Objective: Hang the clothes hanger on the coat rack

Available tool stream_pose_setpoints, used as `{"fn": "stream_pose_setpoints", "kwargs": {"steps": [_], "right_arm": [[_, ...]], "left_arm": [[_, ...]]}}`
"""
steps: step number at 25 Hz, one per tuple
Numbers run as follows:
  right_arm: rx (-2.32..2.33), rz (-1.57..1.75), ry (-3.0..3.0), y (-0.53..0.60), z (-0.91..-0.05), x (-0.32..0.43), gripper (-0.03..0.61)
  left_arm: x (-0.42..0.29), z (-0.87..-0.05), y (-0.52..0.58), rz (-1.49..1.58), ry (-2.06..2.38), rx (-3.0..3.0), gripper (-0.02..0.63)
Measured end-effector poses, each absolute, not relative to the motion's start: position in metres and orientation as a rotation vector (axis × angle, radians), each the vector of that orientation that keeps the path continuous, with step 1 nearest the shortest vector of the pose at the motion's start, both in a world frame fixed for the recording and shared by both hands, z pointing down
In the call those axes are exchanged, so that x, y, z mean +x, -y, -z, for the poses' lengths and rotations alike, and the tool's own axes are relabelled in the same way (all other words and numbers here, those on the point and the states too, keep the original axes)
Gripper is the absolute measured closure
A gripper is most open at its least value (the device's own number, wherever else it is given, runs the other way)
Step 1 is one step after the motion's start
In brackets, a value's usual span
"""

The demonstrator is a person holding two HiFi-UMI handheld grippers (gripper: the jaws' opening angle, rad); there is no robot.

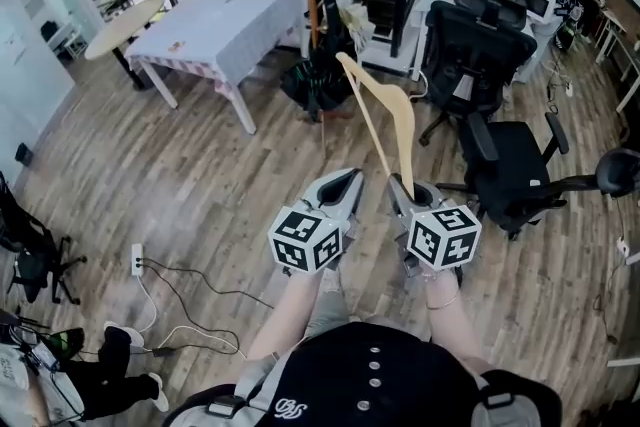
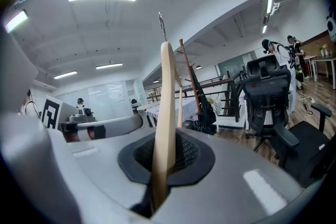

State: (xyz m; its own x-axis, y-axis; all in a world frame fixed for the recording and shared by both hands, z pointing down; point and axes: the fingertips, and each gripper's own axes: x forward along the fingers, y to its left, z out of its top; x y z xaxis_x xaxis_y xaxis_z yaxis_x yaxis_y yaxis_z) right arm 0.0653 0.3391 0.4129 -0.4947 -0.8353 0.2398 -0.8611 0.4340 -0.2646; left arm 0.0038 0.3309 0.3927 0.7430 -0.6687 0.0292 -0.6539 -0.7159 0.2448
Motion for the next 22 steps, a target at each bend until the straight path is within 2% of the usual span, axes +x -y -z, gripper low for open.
{"fn": "stream_pose_setpoints", "kwargs": {"steps": [22], "right_arm": [[1.610, -0.486, 2.560, -0.126, -0.407, 0.041, 0.580]], "left_arm": [[-0.015, -0.377, -0.114, 0.084, 0.994, 2.756, 0.614]]}}
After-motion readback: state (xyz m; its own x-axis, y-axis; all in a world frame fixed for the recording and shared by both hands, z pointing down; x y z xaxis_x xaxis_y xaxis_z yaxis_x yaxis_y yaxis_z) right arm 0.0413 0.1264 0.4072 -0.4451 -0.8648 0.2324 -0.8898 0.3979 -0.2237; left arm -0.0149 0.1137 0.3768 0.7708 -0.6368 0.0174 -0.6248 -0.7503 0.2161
